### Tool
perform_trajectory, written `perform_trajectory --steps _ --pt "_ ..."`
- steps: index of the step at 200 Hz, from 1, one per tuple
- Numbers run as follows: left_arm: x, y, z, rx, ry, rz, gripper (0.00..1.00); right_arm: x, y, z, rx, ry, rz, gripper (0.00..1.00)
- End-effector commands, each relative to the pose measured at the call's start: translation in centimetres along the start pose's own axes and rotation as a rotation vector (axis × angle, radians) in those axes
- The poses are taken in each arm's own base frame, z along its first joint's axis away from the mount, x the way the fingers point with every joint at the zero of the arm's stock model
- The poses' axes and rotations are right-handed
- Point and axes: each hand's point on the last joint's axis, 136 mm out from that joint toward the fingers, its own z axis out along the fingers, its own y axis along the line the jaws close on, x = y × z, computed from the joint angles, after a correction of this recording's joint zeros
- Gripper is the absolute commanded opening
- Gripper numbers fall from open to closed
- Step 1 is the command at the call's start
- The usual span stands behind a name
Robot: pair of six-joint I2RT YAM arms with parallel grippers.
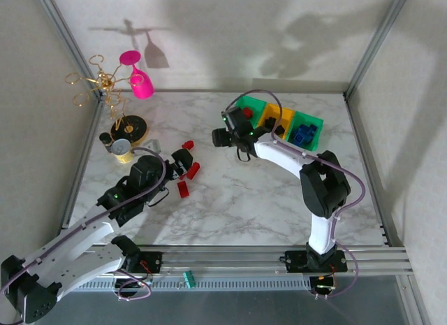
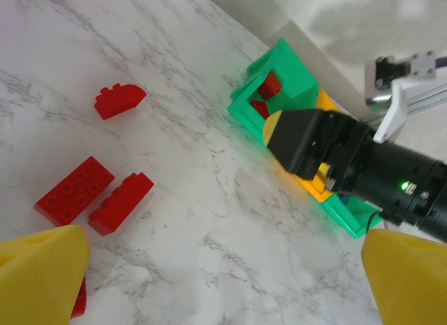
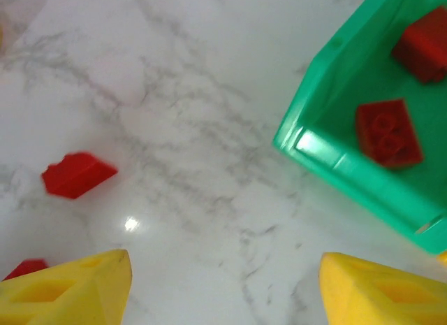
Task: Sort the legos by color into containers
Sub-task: Place the lego in the container, then pick up the lego from the center of the table.
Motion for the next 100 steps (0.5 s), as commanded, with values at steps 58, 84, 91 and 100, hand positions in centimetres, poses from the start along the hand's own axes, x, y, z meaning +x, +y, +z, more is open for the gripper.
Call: perform_trajectory --steps 58,84,91,100 --pt "0.6 3.8 -2.3 -0.089 -0.010 -0.020 1.00 9.4 9.3 -0.5 -0.130 0.156 0.002 0.75" --pt "0.2 4.1 -3.0 -0.089 -0.032 -0.029 1.00 11.6 11.0 -0.2 -0.141 0.201 -0.022 0.77" --pt "0.1 4.1 -3.2 -0.087 -0.038 -0.036 1.00 12.2 11.5 -0.2 -0.150 0.214 -0.026 0.77" --pt "0.1 4.3 -3.4 -0.091 -0.042 -0.044 1.00 12.9 12.3 -0.2 -0.163 0.227 -0.029 0.78"
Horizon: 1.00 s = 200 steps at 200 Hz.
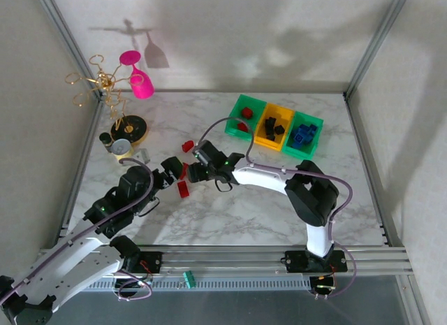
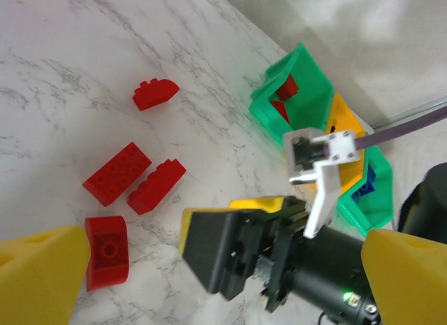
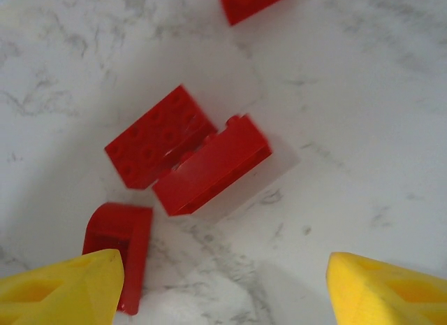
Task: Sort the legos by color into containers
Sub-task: Pick up the lego from the center of the table.
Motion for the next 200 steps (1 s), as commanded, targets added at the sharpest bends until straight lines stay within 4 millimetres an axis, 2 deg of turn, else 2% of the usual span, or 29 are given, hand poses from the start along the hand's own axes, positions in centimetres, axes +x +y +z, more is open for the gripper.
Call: perform_trajectory --steps 1,38,67,94,134,174,200 --pt "-0.1 1.8 -0.4 -0.056 -0.022 -0.019 1.00 2.1 1.2 1.1 -0.016 0.052 0.020 0.78" --pt "0.1 2.7 -0.9 -0.066 -0.036 -0.049 1.00 4.3 3.7 2.6 -0.038 0.103 0.001 0.80" --pt "0.0 3.1 -1.3 -0.076 -0.042 -0.051 1.00 4.8 5.6 3.7 -0.045 0.119 -0.025 0.80" --pt "-0.2 3.4 -1.6 -0.081 -0.049 -0.052 1.00 5.2 6.2 4.6 -0.033 0.137 -0.038 0.79" --pt "-0.2 3.6 -1.6 -0.084 -0.055 -0.053 1.00 5.7 5.4 5.3 0.021 0.155 -0.038 0.72" --pt "0.0 3.4 -1.4 -0.081 -0.048 -0.053 1.00 5.9 3.0 4.8 0.128 0.152 -0.070 0.57" --pt "0.1 3.5 -1.3 -0.081 -0.047 -0.053 1.00 5.9 2.5 4.7 0.144 0.147 -0.077 0.48"
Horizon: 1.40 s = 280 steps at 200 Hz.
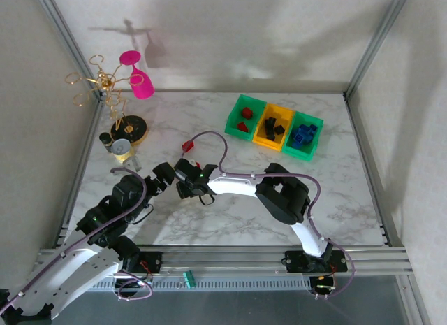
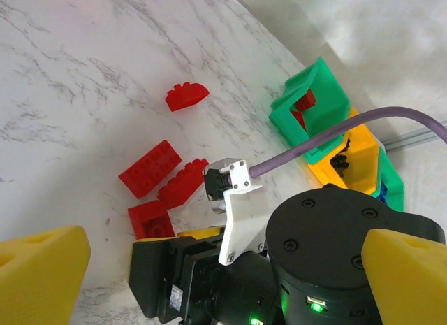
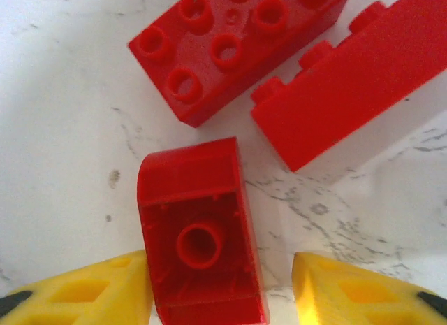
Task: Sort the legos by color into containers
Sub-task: Pick up the lego from the center of the table, then place the lego in the container.
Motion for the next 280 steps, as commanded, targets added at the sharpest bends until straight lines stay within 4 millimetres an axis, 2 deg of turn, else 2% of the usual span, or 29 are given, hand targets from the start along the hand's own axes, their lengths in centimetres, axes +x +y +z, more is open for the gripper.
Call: perform_trajectory --steps 1,30,62,92,113,146,178,202,208,210,213,247,280 --pt "-0.1 0.9 0.2 -0.037 -0.014 -0.014 1.00 0.7 -1.4 0.1 0.068 0.010 -0.024 0.48" --pt "0.0 0.6 0.2 -0.028 -0.006 -0.016 1.00 0.3 -0.9 -0.3 0.042 -0.004 -0.027 0.39" --pt "-0.2 0.2 0.0 -0.020 -0.004 -0.011 1.00 -1.1 -0.4 -2.4 -0.007 -0.064 -0.025 0.33" --pt "-0.6 -0.5 -0.1 -0.001 -0.005 -0.007 1.00 -2.5 -1.5 -4.7 -0.047 -0.106 0.023 0.33" --pt "-0.6 -1.1 0.0 0.012 0.001 0.005 1.00 -3.5 -3.4 -6.4 -0.047 -0.139 0.060 0.32" --pt "-0.5 -2.1 0.6 0.023 0.020 0.029 1.00 -5.9 -8.1 -8.5 0.007 -0.199 0.111 0.33" --pt "0.1 -3.1 2.0 0.037 0.051 0.048 1.00 -9.1 -13.8 -9.6 0.078 -0.266 0.175 0.33" --pt "0.6 -4.3 3.0 0.065 0.075 0.062 0.99 -12.0 -18.8 -10.0 0.169 -0.323 0.234 0.33" --pt "0.6 -4.5 3.3 0.069 0.077 0.063 1.00 -12.6 -19.3 -10.0 0.184 -0.335 0.237 0.33" --pt "0.6 -4.6 3.3 0.071 0.078 0.065 1.00 -12.9 -20.4 -10.1 0.198 -0.341 0.255 0.33" --pt "0.7 -4.7 3.5 0.070 0.078 0.065 1.00 -13.4 -21.1 -10.2 0.205 -0.349 0.264 0.33" --pt "0.9 -5.8 4.9 0.080 0.094 0.086 1.00 -16.5 -26.2 -8.7 0.283 -0.375 0.311 0.33" --pt "1.3 -6.6 6.3 0.075 0.111 0.113 1.00 -19.1 -29.3 -6.3 0.341 -0.383 0.308 0.33"
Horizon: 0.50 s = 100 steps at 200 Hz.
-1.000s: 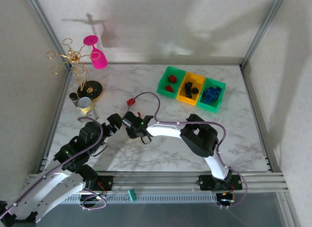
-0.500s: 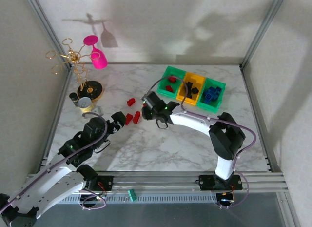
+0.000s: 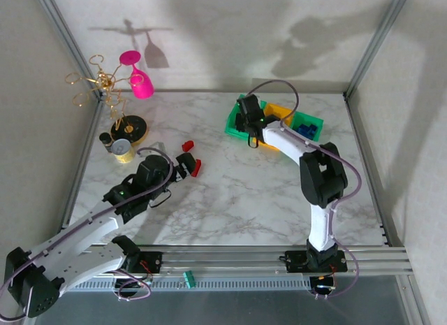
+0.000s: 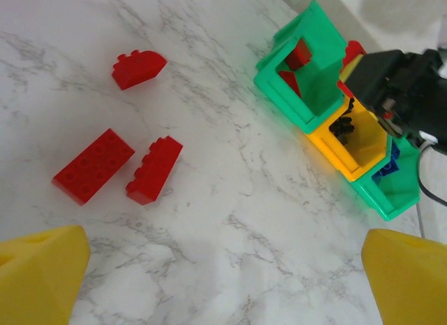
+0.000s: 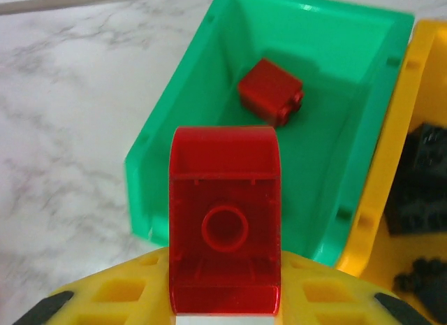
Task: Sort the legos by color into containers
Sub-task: Place the lego in the container.
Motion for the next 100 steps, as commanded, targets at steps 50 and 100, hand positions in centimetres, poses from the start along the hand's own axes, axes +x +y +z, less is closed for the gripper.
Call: perform_trajectory --steps 50,100 --pt "-1.0 -2.8 1.7 0.050 0.006 0.044 1.00 -3.6 -1.1 5.5 0.079 -0.030 -0.073 0.44" --pt "-1.1 -2.8 1.3 0.057 0.001 0.039 1.00 -4.0 0.2 2.5 0.002 -0.042 -0.073 0.55"
